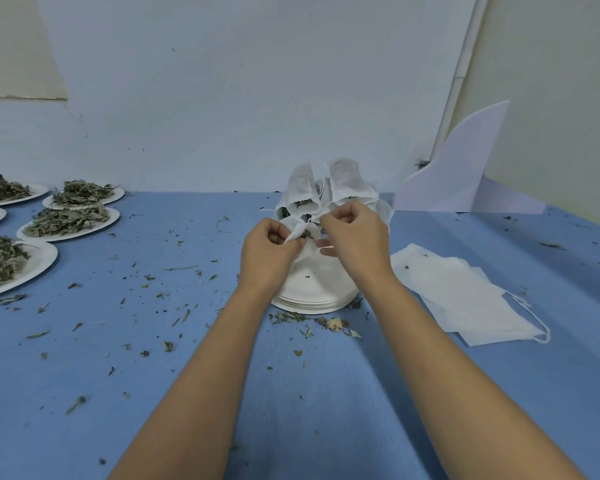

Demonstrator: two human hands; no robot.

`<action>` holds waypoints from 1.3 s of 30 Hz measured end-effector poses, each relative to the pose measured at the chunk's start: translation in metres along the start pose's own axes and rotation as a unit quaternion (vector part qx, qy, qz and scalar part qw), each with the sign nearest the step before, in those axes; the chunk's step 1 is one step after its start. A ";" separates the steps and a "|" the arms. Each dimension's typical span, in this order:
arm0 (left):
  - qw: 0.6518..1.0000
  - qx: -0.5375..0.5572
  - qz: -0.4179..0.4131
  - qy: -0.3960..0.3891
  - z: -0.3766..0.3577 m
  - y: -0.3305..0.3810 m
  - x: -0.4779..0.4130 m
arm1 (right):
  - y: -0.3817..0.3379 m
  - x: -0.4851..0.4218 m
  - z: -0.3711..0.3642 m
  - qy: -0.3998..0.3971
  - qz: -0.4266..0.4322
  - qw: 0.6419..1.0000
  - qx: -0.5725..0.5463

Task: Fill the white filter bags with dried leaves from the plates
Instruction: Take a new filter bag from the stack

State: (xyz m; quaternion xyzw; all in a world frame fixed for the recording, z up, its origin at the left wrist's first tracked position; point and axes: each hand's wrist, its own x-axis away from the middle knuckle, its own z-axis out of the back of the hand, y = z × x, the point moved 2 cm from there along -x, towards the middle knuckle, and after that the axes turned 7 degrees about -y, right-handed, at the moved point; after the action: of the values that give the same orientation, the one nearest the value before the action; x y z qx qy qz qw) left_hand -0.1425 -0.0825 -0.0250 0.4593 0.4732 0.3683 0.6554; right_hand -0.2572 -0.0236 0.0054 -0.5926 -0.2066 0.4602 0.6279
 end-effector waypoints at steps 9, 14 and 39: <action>0.998 -0.031 -0.023 0.041 0.004 0.001 0.003 | 0.003 0.000 -0.009 -0.109 0.024 0.987 0.118; 0.987 -0.087 -0.042 0.128 0.009 0.002 0.005 | -0.001 0.004 -0.019 -0.202 0.026 0.972 0.115; 0.999 -0.025 -0.008 0.020 0.003 0.004 0.007 | 0.016 -0.001 -0.010 -0.135 0.086 0.967 0.196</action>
State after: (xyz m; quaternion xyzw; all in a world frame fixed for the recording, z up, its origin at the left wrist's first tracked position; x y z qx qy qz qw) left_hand -0.1376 -0.0757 -0.0231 0.4314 0.4808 0.3840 0.6597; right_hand -0.2544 -0.0317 -0.0112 -0.4055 -0.1432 0.6201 0.6561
